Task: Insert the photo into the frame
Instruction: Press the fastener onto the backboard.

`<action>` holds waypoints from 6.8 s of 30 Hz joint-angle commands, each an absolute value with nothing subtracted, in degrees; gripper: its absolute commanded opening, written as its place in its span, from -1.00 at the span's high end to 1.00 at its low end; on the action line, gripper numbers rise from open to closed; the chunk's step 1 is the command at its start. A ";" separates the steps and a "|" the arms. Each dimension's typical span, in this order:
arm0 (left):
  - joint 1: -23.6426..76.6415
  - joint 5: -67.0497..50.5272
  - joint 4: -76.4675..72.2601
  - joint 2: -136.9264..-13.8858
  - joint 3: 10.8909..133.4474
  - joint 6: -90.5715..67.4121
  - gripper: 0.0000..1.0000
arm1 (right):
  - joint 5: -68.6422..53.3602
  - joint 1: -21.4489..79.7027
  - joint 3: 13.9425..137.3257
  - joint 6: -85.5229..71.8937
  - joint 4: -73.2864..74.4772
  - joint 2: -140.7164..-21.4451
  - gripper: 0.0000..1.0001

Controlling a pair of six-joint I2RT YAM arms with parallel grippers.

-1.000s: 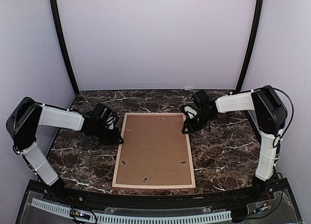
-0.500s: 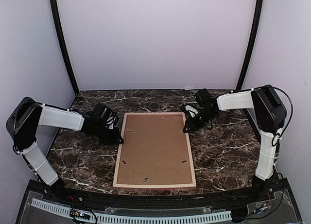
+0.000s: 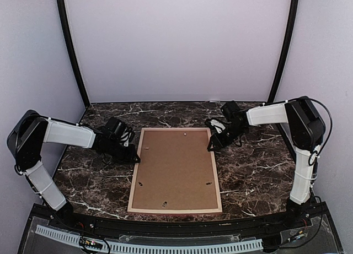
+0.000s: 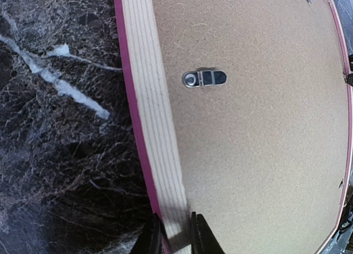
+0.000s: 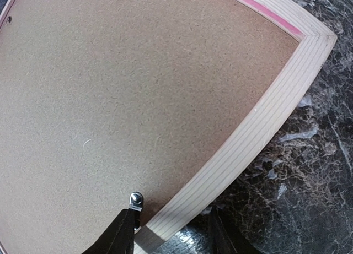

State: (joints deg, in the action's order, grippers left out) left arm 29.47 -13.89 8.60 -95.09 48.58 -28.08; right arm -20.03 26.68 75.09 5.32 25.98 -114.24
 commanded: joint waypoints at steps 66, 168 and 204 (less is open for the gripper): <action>29.79 -15.16 10.47 -96.69 47.95 -25.49 0.64 | -15.04 30.59 71.34 0.56 22.28 -112.12 0.42; 31.34 -12.07 5.85 -92.99 43.04 -31.22 1.00 | -13.01 30.80 78.10 -15.15 40.22 -115.39 0.06; 32.08 -13.10 5.86 -94.15 43.68 -30.69 1.00 | -14.09 31.46 81.64 -19.22 31.80 -120.17 0.03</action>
